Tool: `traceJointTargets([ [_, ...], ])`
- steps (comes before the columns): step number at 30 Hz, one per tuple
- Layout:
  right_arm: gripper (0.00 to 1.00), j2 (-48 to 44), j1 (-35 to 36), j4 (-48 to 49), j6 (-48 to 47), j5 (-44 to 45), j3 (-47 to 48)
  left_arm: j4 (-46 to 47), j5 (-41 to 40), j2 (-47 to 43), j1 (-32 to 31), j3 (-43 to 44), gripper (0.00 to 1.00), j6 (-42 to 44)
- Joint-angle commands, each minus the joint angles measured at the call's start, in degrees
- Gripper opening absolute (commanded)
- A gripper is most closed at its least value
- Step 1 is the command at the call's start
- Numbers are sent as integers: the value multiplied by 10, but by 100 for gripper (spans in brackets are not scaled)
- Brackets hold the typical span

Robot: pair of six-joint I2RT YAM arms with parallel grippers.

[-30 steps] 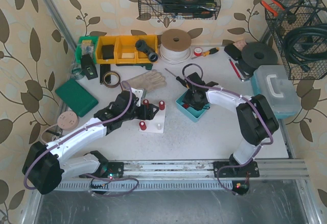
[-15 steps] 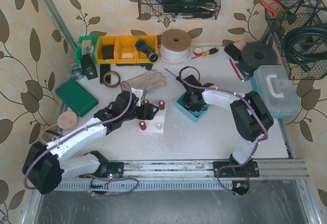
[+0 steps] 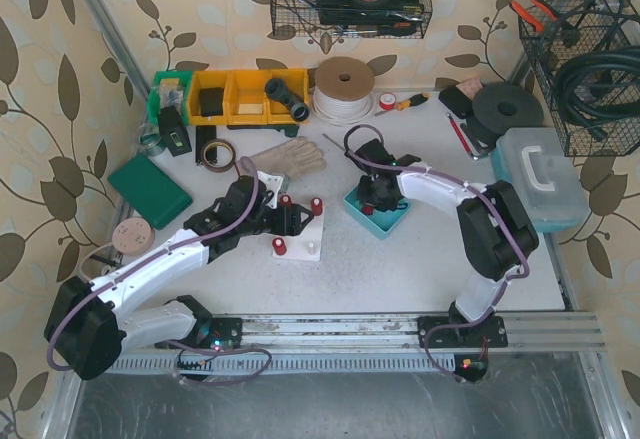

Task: Install the large spring

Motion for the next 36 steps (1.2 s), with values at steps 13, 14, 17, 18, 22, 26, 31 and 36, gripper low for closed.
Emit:
traceJointTargets([
  [13, 0, -152, -29, -35, -166, -78, 62, 23, 48, 9, -75, 91, 76, -51],
  [14, 0, -161, -34, -31, -163, -105, 58, 26, 43, 11, -82, 97, 76, -53],
  [17, 0, -194, -54, 7, -120, -187, 30, 44, 22, 13, -97, 109, 76, -68],
  [18, 0, -207, -62, 32, -95, -214, 14, 58, 13, 13, -101, 110, 76, -75],
  [22, 0, -252, -77, 127, 44, -277, -50, 123, -1, 17, -105, 100, 78, -119],
  [26, 0, -290, -77, 173, 142, -270, -84, 198, -16, 21, -106, 86, 80, -172],
  [31, 0, -332, -80, 234, 271, -261, -132, 244, -19, 47, -106, 102, 82, -217],
  [36, 0, -365, -80, 285, 364, -248, -159, 270, -14, 89, -107, 115, 83, -247],
])
